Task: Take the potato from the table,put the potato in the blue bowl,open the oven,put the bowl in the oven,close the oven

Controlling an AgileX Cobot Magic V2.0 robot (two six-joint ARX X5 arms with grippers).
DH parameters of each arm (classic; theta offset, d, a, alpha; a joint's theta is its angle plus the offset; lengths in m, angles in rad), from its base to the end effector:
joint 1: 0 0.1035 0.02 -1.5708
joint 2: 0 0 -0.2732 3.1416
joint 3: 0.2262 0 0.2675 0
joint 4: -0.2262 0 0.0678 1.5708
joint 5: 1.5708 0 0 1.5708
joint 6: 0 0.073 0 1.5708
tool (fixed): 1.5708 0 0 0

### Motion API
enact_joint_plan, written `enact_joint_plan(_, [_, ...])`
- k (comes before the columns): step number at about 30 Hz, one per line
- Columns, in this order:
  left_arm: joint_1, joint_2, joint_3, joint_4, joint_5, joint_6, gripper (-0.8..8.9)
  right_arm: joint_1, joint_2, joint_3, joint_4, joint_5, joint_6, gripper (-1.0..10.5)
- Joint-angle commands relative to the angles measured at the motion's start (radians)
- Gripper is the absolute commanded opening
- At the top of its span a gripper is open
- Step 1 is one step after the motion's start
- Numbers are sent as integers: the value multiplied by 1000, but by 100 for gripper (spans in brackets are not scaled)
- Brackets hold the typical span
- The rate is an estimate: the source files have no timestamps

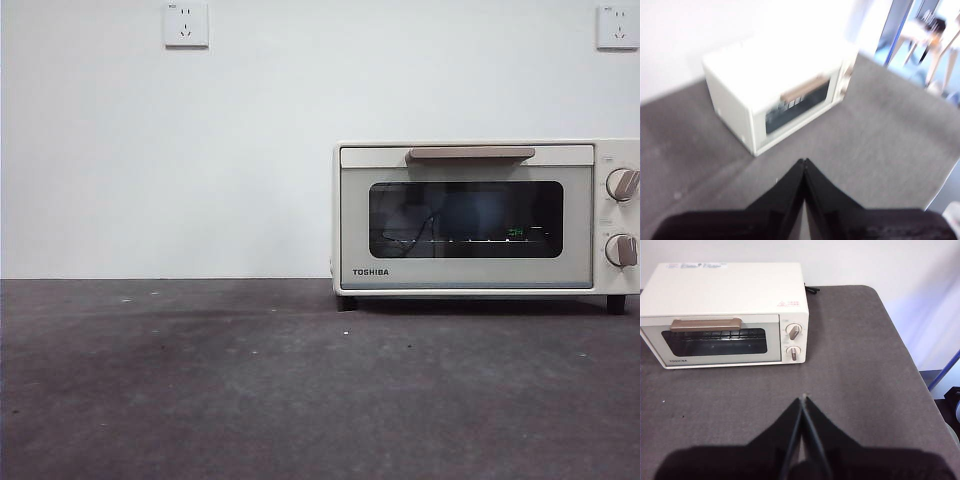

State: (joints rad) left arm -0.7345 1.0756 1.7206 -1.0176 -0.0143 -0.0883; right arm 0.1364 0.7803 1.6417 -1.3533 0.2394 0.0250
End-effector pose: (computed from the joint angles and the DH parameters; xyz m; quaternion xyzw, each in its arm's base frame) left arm 0.1443 -0.1289 0.4973 0.0271 0.1875 -0.3383 0.9218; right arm 0.0741 -0.0073 0.4671 -0.0334 0.2385 -0.0529 0.9691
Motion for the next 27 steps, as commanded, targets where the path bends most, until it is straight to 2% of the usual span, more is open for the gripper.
enact_joint_plan(1, [-5,-62,2,13,-5,16,-4,1,17,-3,-18,4,-10,1])
enact_joint_plan(8, [-8,-153,2,10,-13,19,-4,1,77,-3,-18,4,-10,1])
enact_joint_plan(10, [17,-166,1,12,-73,106,-4,1,104,-3,-18,4,-10,1])
enact_joint_plan(12, [90,-202,-45,64,-145,235,-4,1,132,-3,-17,4,-10,1])
enact_joint_plan(14, [208,-273,-187,216,-105,359,-4,1,163,-3,-18,4,-10,1])
enact_joint_plan(15, [280,-325,-298,329,-27,369,-4,1,179,-3,-17,4,-10,1])
enact_joint_plan(18, [482,-505,-696,694,210,262,-4,1,232,-3,-15,4,-10,1])
enact_joint_plan(19, [542,-569,-844,809,204,224,-4,1,253,-3,-15,4,-10,1])
enact_joint_plan(20, [589,-623,-968,893,148,205,-4,1,270,-3,-15,4,-10,1])
enact_joint_plan(22, [668,-743,-1236,1037,-60,185,-4,1,322,-3,-10,4,-10,1])
enact_joint_plan(23, [688,-793,-1336,1080,-126,176,-4,1,343,-3,-7,4,-10,1])
enact_joint_plan(24, [702,-852,-1436,1111,-156,146,-4,1,370,-3,-3,3,-10,1])
enact_joint_plan(27, [711,-1013,-1637,1089,-150,66,-4,0,441,-3,5,4,-10,1])
